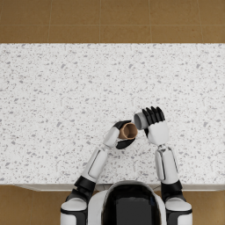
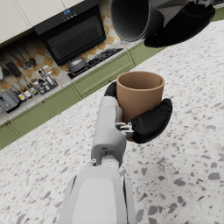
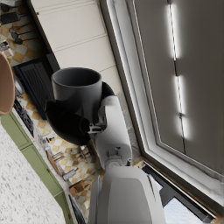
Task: Pick up two cups and pour the berry on the right into the cup on the left
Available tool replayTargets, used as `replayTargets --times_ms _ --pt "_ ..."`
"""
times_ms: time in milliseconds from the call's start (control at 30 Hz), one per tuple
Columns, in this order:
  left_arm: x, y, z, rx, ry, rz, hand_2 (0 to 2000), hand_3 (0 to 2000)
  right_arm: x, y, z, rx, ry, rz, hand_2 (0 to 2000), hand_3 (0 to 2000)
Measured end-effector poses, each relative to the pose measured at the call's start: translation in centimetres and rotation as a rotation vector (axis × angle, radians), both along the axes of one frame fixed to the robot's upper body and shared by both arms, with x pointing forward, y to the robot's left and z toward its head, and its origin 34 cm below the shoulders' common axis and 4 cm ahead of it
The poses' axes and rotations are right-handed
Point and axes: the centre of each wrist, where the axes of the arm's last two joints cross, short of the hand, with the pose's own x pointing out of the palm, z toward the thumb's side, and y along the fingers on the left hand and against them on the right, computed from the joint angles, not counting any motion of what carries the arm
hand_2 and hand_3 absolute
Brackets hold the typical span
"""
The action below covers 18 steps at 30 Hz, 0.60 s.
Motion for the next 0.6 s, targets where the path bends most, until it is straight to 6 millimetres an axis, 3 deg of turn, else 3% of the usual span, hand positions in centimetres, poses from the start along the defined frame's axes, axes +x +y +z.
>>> replayTargets --times_ms 600 --pt "0.8 0.0 0.5 -0.033 0.003 0.025 2000 1280 -1.9 1.0 0.5 -0.446 -0.188 -0.256 2000 1280"
